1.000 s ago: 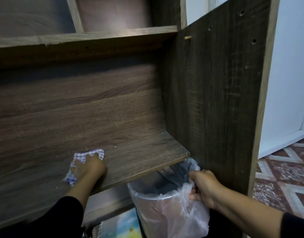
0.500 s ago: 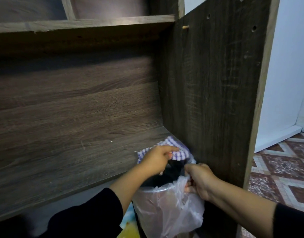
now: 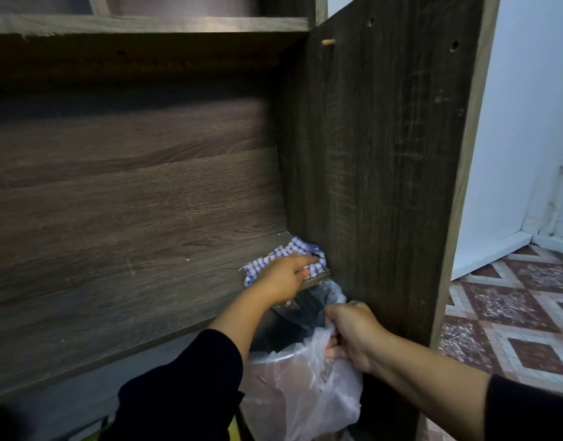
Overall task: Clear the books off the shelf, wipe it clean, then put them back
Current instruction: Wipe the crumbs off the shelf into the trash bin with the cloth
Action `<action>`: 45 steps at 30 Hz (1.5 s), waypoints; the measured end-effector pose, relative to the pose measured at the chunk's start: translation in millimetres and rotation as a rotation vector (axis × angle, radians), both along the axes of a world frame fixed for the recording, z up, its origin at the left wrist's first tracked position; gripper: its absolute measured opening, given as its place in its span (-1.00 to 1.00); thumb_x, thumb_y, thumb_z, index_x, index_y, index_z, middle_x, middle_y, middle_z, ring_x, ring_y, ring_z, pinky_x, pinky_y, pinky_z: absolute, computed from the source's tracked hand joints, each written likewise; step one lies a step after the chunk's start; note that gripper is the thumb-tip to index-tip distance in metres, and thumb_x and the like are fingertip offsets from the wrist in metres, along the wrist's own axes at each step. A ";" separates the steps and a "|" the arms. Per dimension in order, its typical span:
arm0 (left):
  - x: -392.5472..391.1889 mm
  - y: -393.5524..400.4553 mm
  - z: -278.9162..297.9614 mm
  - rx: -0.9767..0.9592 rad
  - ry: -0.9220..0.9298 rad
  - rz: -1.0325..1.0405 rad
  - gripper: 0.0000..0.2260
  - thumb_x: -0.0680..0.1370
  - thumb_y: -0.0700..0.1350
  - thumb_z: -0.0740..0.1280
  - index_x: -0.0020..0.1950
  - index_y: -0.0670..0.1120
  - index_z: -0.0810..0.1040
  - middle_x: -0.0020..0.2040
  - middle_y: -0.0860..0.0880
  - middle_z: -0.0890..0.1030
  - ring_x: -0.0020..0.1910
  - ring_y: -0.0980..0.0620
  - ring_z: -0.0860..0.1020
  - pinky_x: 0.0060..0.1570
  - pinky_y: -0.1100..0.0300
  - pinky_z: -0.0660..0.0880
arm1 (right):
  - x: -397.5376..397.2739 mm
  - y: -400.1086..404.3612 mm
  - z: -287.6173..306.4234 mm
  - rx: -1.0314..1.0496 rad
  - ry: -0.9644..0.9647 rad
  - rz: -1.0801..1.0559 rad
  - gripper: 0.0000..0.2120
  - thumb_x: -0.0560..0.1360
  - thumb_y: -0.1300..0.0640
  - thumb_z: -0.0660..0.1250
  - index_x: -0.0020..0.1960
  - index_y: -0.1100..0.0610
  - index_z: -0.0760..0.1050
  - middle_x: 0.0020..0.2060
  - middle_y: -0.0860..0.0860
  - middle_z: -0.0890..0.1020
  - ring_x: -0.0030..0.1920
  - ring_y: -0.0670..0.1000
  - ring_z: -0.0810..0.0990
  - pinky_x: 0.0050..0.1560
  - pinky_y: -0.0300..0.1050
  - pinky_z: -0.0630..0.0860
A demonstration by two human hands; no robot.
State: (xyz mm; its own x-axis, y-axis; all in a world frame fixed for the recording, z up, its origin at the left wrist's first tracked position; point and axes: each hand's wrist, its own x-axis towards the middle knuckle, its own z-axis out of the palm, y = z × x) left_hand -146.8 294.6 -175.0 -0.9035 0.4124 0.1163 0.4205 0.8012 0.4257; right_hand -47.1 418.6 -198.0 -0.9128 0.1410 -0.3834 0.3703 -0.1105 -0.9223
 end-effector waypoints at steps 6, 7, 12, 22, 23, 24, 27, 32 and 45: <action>25.3 -25.0 12.0 0.162 -0.202 -0.286 -0.66 0.57 -0.32 0.22 0.14 0.04 0.65 0.25 -0.18 0.58 0.19 0.02 0.50 0.32 0.16 0.35 | 1.7 -0.6 0.5 -0.002 0.010 -0.015 -0.89 0.38 0.36 0.15 -0.30 0.22 0.36 -0.68 0.05 0.37 -0.68 0.00 0.38 -0.60 -0.23 0.42; 28.1 -31.6 18.1 0.227 -0.205 -0.254 -0.62 0.56 -0.30 0.22 0.05 0.15 0.66 0.19 -0.24 0.60 0.07 0.00 0.50 0.16 0.13 0.42 | 1.7 -0.5 0.6 -0.006 0.012 -0.018 -0.87 0.39 0.36 0.15 -0.31 0.22 0.35 -0.67 0.05 0.37 -0.67 0.00 0.38 -0.60 -0.23 0.42; 20.9 -80.3 32.2 0.614 0.049 0.202 -0.72 0.64 -0.27 0.13 0.22 -0.09 0.56 -0.32 0.00 0.58 -0.43 0.21 0.48 -0.45 0.39 0.42 | 0.9 -2.8 2.2 -0.040 0.002 -0.023 -0.83 0.46 0.34 0.16 -0.30 0.22 0.38 -0.55 0.10 0.38 -0.60 0.01 0.40 -0.61 -0.24 0.42; -21.1 -123.7 9.9 -0.361 -0.065 0.361 -0.46 0.62 0.21 -0.03 0.57 0.09 -0.02 0.58 0.08 -0.03 0.56 0.02 -0.07 0.52 0.07 -0.13 | -13.8 -9.4 0.2 -0.068 -0.006 -0.004 -0.90 0.49 0.33 0.16 -0.18 0.22 0.39 -0.52 0.10 0.42 -0.56 0.03 0.44 -0.62 -0.24 0.42; -21.8 -113.3 13.4 -0.356 -0.062 0.365 -0.46 0.62 0.20 -0.02 0.57 0.08 -0.02 0.58 0.07 -0.03 0.56 0.01 -0.06 0.51 0.08 -0.13 | -14.6 -9.1 -0.5 -0.065 -0.005 -0.001 -0.90 0.49 0.33 0.16 -0.18 0.22 0.39 -0.51 0.11 0.42 -0.55 0.03 0.44 -0.62 -0.24 0.42; -23.5 -102.6 16.0 -0.346 -0.059 0.359 -0.46 0.63 0.20 -0.01 0.57 0.08 -0.03 0.58 0.05 -0.03 0.56 0.01 -0.06 0.51 0.09 -0.12 | -15.9 -9.0 -1.0 -0.068 -0.006 0.001 -0.89 0.49 0.33 0.16 -0.19 0.22 0.39 -0.50 0.11 0.42 -0.54 0.03 0.44 -0.62 -0.24 0.41; -38.1 -73.6 21.1 -0.337 -0.072 0.301 -0.45 0.63 0.20 0.00 0.57 0.07 -0.03 0.59 0.02 -0.04 0.56 0.00 -0.06 0.52 0.07 -0.11 | -22.4 -8.0 -6.5 -0.076 -0.007 0.004 -0.85 0.47 0.33 0.15 -0.25 0.22 0.41 -0.52 0.11 0.42 -0.56 0.03 0.43 -0.60 -0.23 0.41; -65.6 -32.4 17.5 -0.347 -0.057 0.193 -0.45 0.63 0.20 -0.02 0.57 0.06 -0.04 0.59 0.02 -0.06 0.56 0.00 -0.08 0.53 0.06 -0.13 | -31.4 -9.8 -14.2 -0.080 -0.022 -0.012 -0.89 0.46 0.34 0.17 -0.17 0.25 0.46 -0.45 0.14 0.45 -0.55 0.04 0.45 -0.60 -0.23 0.41; 36.7 -45.2 13.6 0.045 -0.039 -0.209 -0.67 0.65 -0.21 0.14 0.41 -0.11 0.40 0.39 -0.02 0.44 0.30 0.20 0.35 0.15 0.71 0.09 | -13.9 -7.1 -21.4 -0.098 0.031 -0.005 -0.93 0.42 0.36 0.17 -0.15 0.24 0.39 -0.60 0.09 0.41 -0.69 -0.01 0.40 -0.64 -0.28 0.36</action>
